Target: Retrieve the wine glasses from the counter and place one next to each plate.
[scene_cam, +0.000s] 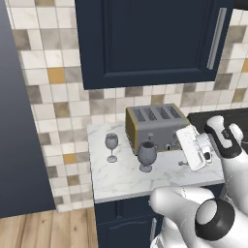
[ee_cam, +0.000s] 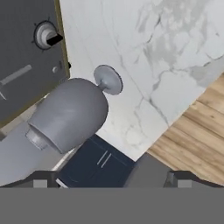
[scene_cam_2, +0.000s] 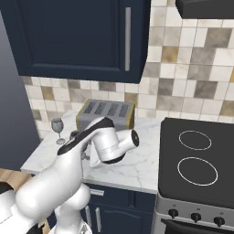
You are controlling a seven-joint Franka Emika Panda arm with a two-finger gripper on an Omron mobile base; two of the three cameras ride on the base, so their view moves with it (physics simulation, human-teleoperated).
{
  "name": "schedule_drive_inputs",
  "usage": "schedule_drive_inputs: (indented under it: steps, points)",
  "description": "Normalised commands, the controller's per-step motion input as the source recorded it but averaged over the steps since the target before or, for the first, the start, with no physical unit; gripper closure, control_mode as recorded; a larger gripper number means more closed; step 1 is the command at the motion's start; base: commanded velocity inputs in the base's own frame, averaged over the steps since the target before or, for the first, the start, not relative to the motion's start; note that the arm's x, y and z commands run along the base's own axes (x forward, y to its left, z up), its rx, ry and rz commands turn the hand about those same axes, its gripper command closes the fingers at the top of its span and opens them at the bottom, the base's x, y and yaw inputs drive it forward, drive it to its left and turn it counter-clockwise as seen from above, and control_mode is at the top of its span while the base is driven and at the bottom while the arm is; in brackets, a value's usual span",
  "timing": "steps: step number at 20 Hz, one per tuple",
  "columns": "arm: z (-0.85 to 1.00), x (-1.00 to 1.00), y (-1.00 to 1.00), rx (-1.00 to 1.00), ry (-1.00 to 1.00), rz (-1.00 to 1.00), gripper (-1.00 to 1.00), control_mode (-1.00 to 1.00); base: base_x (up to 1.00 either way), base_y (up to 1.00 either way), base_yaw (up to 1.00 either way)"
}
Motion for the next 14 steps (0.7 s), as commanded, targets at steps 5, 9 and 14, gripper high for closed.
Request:
schedule_drive_inputs:
  steps: [5,9,14]
  points:
    - [-0.19,0.38,0.00,0.00,-0.01,0.00,-1.00,-1.00,0.00,0.00,0.00]
    - [-0.22,0.35,-0.12,0.00,-0.02,0.00,-1.00,-1.00,0.00,0.00,0.00]
    - [-0.23,0.33,-0.03,0.00,0.01,-0.01,-1.00,-1.00,0.00,0.00,0.00]
